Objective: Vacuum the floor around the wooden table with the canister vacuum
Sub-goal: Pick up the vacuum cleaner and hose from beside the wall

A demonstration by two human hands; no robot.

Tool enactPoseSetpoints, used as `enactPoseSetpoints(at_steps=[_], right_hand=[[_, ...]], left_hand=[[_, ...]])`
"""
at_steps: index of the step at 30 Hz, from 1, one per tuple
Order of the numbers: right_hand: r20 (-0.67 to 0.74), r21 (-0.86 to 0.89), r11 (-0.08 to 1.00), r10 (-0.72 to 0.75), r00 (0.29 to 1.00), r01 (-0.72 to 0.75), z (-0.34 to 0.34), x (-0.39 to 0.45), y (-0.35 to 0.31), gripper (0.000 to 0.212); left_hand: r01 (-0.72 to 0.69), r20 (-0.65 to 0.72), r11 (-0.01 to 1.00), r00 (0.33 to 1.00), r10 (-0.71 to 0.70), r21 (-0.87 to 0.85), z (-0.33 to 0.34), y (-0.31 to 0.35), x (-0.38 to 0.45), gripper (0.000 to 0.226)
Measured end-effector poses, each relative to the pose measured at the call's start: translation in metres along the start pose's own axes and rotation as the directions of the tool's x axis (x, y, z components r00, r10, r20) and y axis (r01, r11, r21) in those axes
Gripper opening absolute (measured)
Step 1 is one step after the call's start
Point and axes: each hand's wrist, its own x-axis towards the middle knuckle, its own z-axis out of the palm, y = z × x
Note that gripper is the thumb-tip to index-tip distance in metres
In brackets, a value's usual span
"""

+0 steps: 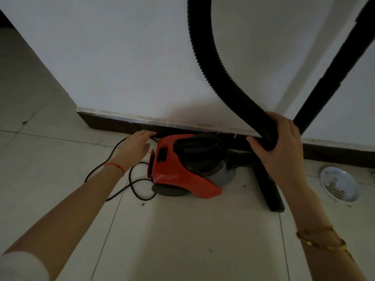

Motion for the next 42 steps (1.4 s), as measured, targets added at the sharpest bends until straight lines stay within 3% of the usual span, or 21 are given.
enactPoseSetpoints(at_steps=[13,27,32,37,42], right_hand=[[-0.003,0.012,1.000,0.022,1.000,-0.022,0.011,0.022,-0.005,0.048],[0.005,0.029,0.999,0.035,0.999,-0.036,0.016,0.021,-0.004,0.044],[-0.010,0.028,0.999,0.036,0.999,-0.036,0.017,0.020,-0.003,0.043],[-0.016,0.031,0.999,0.028,0.999,-0.028,0.016,0.020,-0.003,0.042],[-0.008,0.034,0.999,0.028,1.000,-0.028,0.014,0.018,-0.005,0.043]], left_hand=[[-0.057,0.228,0.997,0.973,0.045,0.050,0.080,-0.059,0.101,0.049],[-0.089,0.334,0.986,0.942,0.038,0.140,0.109,-0.057,0.119,0.030],[-0.083,0.327,0.980,0.945,0.020,0.182,0.110,-0.053,0.119,0.022],[-0.094,0.227,0.968,0.973,0.040,0.232,0.108,-0.058,0.113,0.019],[-0.086,0.053,0.995,0.995,0.083,0.056,0.077,-0.057,0.111,0.015]])
